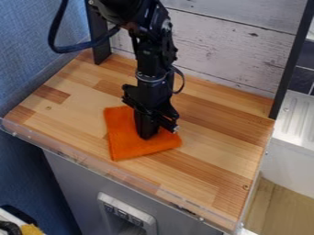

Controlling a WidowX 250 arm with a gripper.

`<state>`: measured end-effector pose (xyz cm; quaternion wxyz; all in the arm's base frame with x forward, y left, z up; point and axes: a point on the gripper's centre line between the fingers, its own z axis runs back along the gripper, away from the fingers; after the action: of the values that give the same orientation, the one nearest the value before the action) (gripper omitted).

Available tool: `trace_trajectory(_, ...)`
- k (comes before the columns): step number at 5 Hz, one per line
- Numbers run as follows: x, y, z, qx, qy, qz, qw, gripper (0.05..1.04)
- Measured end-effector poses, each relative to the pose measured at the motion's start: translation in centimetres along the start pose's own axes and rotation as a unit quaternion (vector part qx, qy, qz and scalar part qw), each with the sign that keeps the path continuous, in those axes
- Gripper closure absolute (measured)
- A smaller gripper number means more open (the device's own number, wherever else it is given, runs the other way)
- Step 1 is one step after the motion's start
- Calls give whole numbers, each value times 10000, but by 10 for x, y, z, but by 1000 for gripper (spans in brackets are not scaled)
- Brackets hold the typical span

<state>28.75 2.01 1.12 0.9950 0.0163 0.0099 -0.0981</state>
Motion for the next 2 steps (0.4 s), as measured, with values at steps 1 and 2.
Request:
trace_trajectory(1, -1, -14, 0, -2, -93, 328, 9994, 1023)
trace_trajectory(2, -2, -26, 1, -58, -188, 570, 9982, 1023)
